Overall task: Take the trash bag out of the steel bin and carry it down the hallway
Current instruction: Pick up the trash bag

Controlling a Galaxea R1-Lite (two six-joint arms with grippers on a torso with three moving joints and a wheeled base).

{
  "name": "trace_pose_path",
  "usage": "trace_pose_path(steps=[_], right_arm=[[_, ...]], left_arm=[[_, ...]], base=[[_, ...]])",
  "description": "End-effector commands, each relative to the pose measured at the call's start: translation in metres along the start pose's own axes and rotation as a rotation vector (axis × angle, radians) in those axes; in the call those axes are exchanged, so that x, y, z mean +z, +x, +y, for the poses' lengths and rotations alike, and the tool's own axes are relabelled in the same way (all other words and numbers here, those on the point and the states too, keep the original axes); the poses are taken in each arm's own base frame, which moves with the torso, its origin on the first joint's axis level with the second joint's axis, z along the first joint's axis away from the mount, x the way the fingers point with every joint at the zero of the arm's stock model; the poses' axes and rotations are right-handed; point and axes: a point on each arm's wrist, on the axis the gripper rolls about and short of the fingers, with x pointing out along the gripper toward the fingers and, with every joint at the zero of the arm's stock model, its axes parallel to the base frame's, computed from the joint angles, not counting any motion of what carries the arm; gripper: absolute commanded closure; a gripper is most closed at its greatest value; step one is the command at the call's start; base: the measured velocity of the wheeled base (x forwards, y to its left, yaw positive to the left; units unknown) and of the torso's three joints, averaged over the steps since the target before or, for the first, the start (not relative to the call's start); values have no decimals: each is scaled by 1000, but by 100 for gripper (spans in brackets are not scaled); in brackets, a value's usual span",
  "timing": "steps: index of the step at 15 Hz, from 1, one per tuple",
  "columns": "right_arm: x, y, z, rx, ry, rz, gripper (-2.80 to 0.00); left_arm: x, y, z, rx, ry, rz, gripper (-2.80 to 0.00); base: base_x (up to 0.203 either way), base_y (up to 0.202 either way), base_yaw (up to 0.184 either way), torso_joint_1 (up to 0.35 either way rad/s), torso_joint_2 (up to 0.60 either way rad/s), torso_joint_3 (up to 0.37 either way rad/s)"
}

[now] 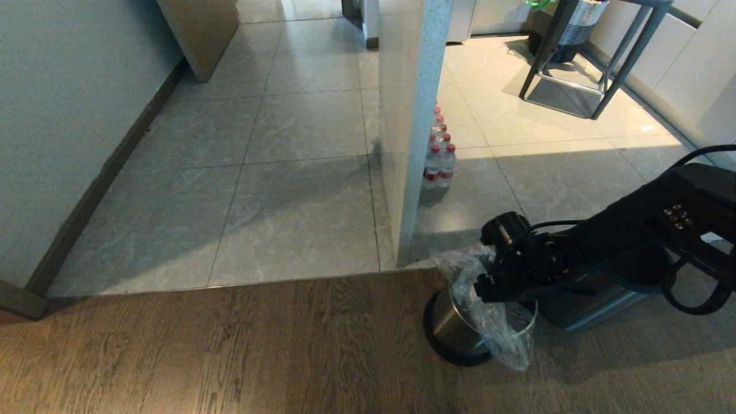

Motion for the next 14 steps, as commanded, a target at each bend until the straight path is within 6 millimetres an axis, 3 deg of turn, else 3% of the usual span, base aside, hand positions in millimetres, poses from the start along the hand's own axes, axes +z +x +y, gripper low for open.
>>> trace_pose_path(steps=[1, 5, 14], right_arm=[[1, 14, -3, -2, 8, -11, -280], [1, 27, -16, -19, -30, -3, -280], [12, 74, -5, 60, 10, -46, -280]], left_arm=[[0, 0, 0, 0, 0, -1, 0], [0, 0, 0, 0, 0, -1, 0], [0, 0, 0, 0, 0, -2, 0]], base=[[0, 0, 0, 0, 0, 0], [0, 0, 0, 0, 0, 0], [0, 0, 0, 0, 0, 0]])
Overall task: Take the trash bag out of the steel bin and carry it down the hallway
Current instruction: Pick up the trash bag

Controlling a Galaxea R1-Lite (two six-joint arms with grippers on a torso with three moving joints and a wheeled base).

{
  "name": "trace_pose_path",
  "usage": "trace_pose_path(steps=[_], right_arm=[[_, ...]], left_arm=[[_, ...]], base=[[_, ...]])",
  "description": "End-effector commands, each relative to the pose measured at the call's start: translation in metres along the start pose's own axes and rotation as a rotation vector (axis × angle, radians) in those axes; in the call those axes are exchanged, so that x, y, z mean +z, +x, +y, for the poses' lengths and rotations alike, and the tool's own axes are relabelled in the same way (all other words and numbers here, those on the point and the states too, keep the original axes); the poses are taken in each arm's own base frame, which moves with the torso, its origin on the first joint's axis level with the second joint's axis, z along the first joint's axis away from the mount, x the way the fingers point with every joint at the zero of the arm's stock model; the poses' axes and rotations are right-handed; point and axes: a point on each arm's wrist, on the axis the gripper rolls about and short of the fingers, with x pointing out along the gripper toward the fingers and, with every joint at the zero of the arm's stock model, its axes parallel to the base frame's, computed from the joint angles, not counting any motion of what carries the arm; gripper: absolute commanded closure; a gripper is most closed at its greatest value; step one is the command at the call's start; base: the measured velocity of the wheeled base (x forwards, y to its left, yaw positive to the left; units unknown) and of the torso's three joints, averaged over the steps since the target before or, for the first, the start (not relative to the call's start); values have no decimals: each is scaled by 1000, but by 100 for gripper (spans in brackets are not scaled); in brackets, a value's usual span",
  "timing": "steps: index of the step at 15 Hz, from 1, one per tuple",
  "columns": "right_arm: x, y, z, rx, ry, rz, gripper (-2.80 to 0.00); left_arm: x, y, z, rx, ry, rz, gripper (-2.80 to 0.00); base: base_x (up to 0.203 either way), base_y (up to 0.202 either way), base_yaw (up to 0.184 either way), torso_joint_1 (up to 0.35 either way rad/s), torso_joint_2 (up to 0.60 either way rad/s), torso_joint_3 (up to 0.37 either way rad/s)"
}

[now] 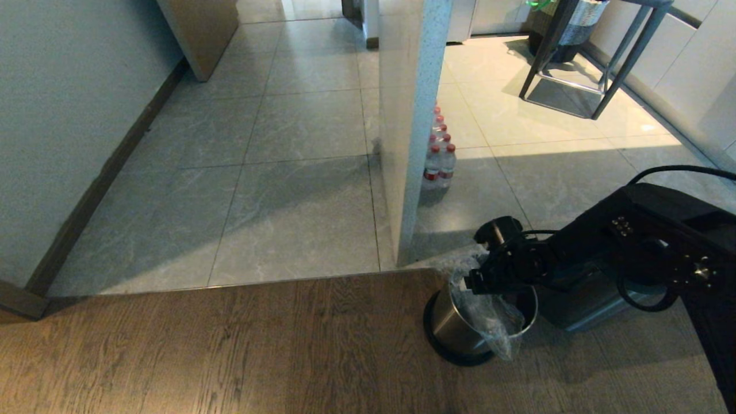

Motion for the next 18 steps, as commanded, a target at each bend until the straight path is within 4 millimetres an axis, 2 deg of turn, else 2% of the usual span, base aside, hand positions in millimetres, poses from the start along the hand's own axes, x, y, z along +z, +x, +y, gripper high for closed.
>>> trace_pose_path(steps=[1, 6, 10, 11, 18], right_arm=[[-7, 19, 1, -1, 0, 16, -280], [-6, 36, -6, 8, 8, 8, -280], [-3, 38, -8, 12, 18, -7, -280], [-3, 38, -8, 15, 15, -8, 0], [3, 32, -7, 13, 25, -24, 0]], left_arm=[[0, 0, 0, 0, 0, 0, 0], [0, 0, 0, 0, 0, 0, 0], [0, 0, 0, 0, 0, 0, 0], [0, 0, 0, 0, 0, 0, 0], [0, 0, 0, 0, 0, -2, 0]], base=[[0, 0, 0, 0, 0, 0], [0, 0, 0, 0, 0, 0], [0, 0, 0, 0, 0, 0], [0, 0, 0, 0, 0, 0], [0, 0, 0, 0, 0, 0]])
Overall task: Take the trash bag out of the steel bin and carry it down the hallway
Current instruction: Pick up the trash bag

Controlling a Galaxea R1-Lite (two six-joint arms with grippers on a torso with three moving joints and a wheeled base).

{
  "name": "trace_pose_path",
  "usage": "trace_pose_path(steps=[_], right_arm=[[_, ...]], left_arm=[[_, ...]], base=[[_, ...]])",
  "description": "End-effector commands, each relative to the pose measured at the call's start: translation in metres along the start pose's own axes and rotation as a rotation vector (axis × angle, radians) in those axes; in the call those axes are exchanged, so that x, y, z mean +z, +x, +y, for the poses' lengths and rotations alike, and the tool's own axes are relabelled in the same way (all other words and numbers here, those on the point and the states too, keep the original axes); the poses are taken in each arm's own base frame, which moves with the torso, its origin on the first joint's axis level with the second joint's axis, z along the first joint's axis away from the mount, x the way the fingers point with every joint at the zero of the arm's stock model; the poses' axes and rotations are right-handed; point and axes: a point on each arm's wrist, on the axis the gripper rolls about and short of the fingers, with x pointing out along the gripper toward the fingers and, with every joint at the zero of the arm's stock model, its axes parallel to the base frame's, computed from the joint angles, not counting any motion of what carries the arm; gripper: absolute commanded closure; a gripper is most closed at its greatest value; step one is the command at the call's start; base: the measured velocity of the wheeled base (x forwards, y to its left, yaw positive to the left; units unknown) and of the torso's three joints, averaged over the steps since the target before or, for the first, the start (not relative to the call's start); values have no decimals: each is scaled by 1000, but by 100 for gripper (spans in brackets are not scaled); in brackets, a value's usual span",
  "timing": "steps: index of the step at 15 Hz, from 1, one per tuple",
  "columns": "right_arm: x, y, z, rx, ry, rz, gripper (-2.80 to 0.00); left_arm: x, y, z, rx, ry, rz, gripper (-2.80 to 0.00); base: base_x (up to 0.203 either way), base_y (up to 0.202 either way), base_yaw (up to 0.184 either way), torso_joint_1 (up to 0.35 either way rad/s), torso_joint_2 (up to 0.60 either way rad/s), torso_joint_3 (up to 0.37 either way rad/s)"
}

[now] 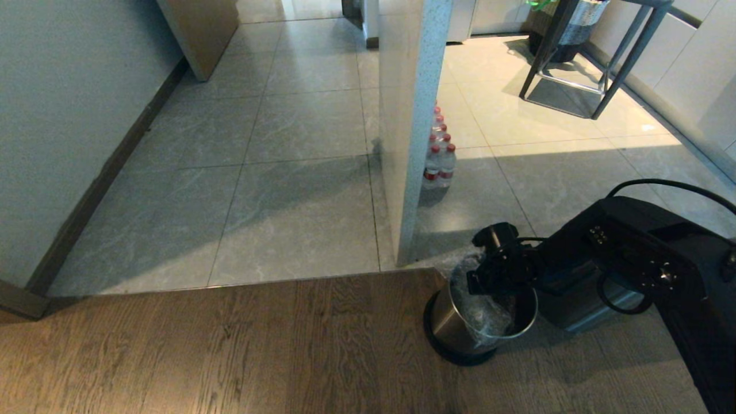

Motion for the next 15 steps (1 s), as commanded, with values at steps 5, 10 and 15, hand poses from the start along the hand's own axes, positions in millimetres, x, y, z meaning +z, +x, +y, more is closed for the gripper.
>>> trace_pose_path(steps=[5, 10, 15], right_arm=[[14, -21, 1, 5, 24, -51, 0], [46, -104, 1, 46, 80, -169, 0], [50, -233, -8, 99, 86, -348, 0]], left_arm=[[0, 0, 0, 0, 0, 0, 0], [0, 0, 0, 0, 0, 0, 0], [0, 0, 0, 0, 0, 0, 0]], base=[[0, 0, 0, 0, 0, 0], [0, 0, 0, 0, 0, 0], [0, 0, 0, 0, 0, 0]])
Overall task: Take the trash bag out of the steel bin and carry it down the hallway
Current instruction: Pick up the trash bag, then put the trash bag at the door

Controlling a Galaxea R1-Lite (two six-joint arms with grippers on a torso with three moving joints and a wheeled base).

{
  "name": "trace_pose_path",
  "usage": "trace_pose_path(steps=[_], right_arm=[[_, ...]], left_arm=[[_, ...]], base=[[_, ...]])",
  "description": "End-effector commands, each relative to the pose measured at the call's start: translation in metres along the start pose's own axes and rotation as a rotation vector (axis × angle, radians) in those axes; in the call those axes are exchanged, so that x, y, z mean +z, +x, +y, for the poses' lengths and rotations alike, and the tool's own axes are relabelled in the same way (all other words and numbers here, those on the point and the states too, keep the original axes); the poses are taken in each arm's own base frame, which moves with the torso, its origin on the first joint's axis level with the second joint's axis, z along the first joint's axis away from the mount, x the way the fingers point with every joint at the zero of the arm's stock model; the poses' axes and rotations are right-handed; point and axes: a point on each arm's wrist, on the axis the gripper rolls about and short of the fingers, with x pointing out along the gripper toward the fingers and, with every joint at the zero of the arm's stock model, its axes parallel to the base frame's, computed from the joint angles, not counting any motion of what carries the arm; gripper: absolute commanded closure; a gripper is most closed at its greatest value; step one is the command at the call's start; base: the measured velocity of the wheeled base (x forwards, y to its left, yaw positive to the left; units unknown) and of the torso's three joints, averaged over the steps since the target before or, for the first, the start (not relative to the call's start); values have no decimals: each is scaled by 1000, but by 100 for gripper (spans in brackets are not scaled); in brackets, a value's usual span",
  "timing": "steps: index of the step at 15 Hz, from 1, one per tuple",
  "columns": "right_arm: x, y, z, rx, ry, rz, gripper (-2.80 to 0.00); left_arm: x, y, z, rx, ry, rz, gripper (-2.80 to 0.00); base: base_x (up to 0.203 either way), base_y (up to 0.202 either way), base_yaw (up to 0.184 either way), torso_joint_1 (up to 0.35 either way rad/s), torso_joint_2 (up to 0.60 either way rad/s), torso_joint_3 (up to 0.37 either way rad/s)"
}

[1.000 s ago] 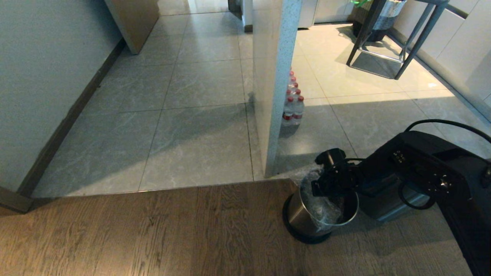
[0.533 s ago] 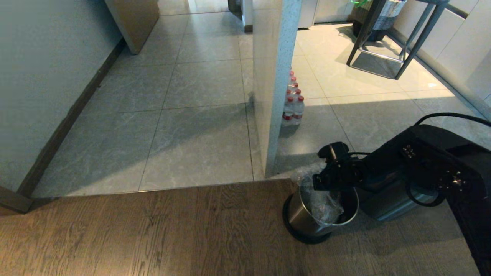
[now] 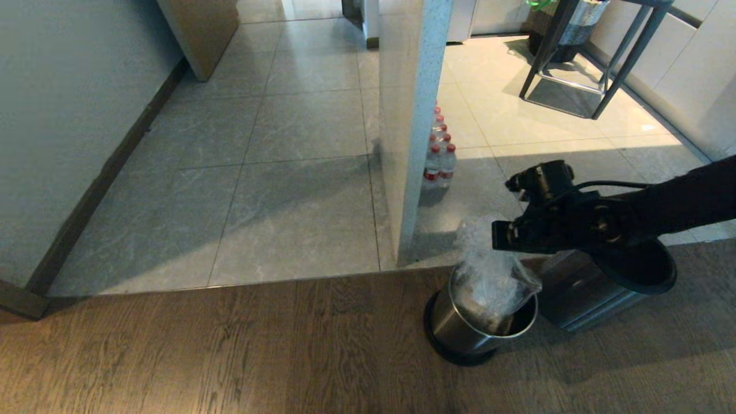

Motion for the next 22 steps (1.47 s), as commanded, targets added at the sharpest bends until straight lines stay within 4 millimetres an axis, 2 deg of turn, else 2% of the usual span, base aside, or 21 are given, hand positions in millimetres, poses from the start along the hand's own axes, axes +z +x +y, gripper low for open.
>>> trace_pose_path(steps=[1, 4, 6, 7, 9, 12, 13, 14, 17, 20, 22], right_arm=[[24, -90, -3, 51, 18, -177, 0], [22, -191, -17, 88, 4, -334, 0], [7, -256, -35, 83, -19, -447, 0], [-5, -282, -44, 76, -36, -493, 0], [-40, -321, -61, 70, -57, -564, 0], [-102, -360, -75, 76, -74, -674, 0], [-124, -367, -78, 72, -75, -703, 0], [-149, -366, -81, 59, -76, -692, 0], [-211, -353, -88, 26, -82, -656, 0], [-263, -313, -95, -25, -111, -561, 0], [-289, -288, -99, -47, -135, -590, 0]], left_arm=[[0, 0, 0, 0, 0, 0, 0], [0, 0, 0, 0, 0, 0, 0], [0, 0, 0, 0, 0, 0, 0], [0, 0, 0, 0, 0, 0, 0], [0, 0, 0, 0, 0, -1, 0], [0, 0, 0, 0, 0, 0, 0], [0, 0, 0, 0, 0, 0, 0], [0, 0, 0, 0, 0, 0, 0], [0, 0, 0, 0, 0, -1, 0], [0, 0, 0, 0, 0, 0, 0], [0, 0, 0, 0, 0, 0, 0]], base=[[0, 0, 0, 0, 0, 0], [0, 0, 0, 0, 0, 0], [0, 0, 0, 0, 0, 0], [0, 0, 0, 0, 0, 0], [0, 0, 0, 0, 0, 0], [0, 0, 0, 0, 0, 0], [0, 0, 0, 0, 0, 0], [0, 0, 0, 0, 0, 0], [0, 0, 0, 0, 0, 0], [0, 0, 0, 0, 0, 0], [0, 0, 0, 0, 0, 0]])
